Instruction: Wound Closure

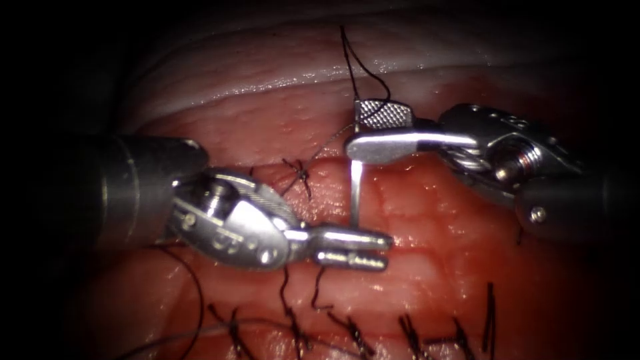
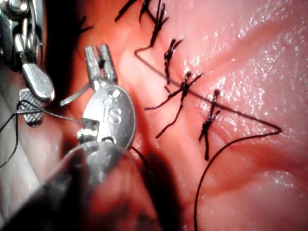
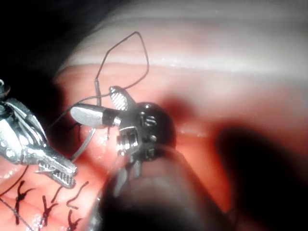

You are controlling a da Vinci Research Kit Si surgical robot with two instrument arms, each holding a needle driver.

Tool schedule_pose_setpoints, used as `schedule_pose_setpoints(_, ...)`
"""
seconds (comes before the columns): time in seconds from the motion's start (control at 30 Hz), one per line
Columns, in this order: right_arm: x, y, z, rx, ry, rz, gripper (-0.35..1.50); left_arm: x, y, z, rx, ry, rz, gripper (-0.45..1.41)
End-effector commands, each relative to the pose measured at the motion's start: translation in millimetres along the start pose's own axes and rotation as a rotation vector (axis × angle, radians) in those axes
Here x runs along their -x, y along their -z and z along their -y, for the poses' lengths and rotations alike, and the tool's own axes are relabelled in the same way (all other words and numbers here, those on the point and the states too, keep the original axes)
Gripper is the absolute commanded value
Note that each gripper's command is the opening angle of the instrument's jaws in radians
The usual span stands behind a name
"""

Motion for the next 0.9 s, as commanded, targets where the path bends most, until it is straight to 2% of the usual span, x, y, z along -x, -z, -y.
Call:
schedule_pose_setpoints(0.03,0.9,-1.4,0.1,-0.012,0.004,0.016,1.01,0.4,-0.5,0.1,0.0,-0.001,-0.001,-0.45)
schedule_pose_setpoints(0.1,1.4,-1.7,0.2,-0.009,0.008,0.031,0.99,0.3,-0.5,0.1,0.0,-0.001,-0.001,-0.45)
schedule_pose_setpoints(0.23,1.6,-1.7,0.3,-0.003,0.009,0.057,0.83,0.1,-0.5,0.0,0.0,-0.001,-0.001,-0.45)
schedule_pose_setpoints(0.4,1.1,-1.5,0.2,-0.006,0.004,0.057,0.51,-0.2,-0.7,-0.1,0.005,-0.001,0.002,-0.45)
schedule_pose_setpoints(0.53,1.0,-1.6,0.3,-0.008,0.003,0.051,0.34,-0.2,-0.9,-0.2,0.01,-0.002,0.005,-0.45)
schedule_pose_setpoints(0.83,1.0,-1.6,0.4,-0.007,-0.009,0.048,0.19,-0.2,-0.9,-0.1,0.01,-0.001,0.005,-0.45)
schedule_pose_setpoints(0.9,1.1,-1.6,0.5,-0.008,-0.027,0.049,0.2,-0.2,-0.9,-0.1,0.013,-0.007,0.005,-0.45)
